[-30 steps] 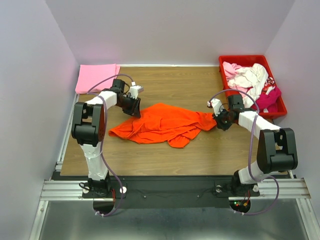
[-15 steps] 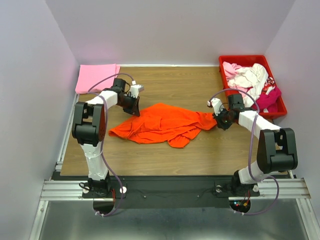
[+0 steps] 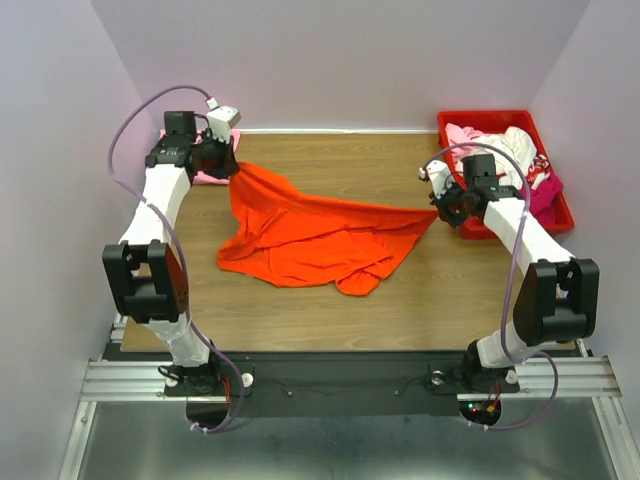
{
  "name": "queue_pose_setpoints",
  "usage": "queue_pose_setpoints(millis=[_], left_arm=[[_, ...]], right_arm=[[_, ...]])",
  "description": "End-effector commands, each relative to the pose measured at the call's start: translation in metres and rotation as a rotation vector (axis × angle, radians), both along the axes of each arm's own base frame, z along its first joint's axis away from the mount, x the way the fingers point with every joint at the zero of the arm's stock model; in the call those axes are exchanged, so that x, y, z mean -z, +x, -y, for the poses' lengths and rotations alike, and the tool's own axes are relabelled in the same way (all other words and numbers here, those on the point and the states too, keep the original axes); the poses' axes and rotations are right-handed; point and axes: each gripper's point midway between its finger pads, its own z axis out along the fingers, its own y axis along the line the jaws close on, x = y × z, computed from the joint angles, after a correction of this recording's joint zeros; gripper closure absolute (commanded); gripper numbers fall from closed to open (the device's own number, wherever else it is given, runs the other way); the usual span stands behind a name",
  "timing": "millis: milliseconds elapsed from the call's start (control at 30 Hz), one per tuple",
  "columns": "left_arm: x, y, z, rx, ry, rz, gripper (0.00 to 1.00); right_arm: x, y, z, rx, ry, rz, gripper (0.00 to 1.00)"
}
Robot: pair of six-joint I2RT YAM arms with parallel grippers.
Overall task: Fold and stack the t-shirts
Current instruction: Flatten the tshirt out
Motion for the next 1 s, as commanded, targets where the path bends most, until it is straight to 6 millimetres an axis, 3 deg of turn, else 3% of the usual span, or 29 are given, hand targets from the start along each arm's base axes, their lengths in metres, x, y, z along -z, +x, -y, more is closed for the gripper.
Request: queue_pose_setpoints(millis=[0,67,133,300,467,567,600,700,800,967], left_arm=[[-0.05,0.002,-0.019,-0.045,0.011,0.118,1.0],[-0.057,0.002,-0.022,-0.054,0.002,0.134,1.0],[-0.052,0.001,-0.022,-0.045,0.004,0.114,1.0],[-0.015,-0.006,-0.021,-0.028,0.005,0.03,1.0],[0.015,-0.003,-0.025,-0.045,0.02,-0.02,1.0],[0.024,0.002,-0.027,-0.041,0.027,-0.042,1.0],[0.026,0.004,-0.027,-0.04,0.028,-0.046,1.0],[0.03,0.01,-0.027,-0.038,0.027,-0.061,1.0],[0.033,0.016,-0.028,-0.041,0.025,-0.07,1.0],[0.044,0.024,-0.03,-0.047,0.028,-0.095,1.0]], right_arm=[[-0.026,0.011,0.004,-0.014,-0.018,0.014,1.0],[-0.024,0.005,0.002,-0.04,-0.012,-0.022,0.99],[-0.02,-0.001,-0.005,-0.08,0.002,-0.063,1.0],[0.016,-0.039,-0.037,-0.237,0.034,-0.29,0.99],[0.053,-0.06,-0.056,-0.327,0.056,-0.463,0.99],[0.066,-0.061,-0.056,-0.33,0.051,-0.514,0.8],[0.066,-0.06,-0.056,-0.329,0.052,-0.514,0.62],[0.059,-0.054,-0.058,-0.321,0.058,-0.482,0.36],[0.046,-0.048,-0.062,-0.291,0.094,-0.439,0.33],[0.04,-0.056,-0.061,-0.179,0.128,-0.398,0.42]])
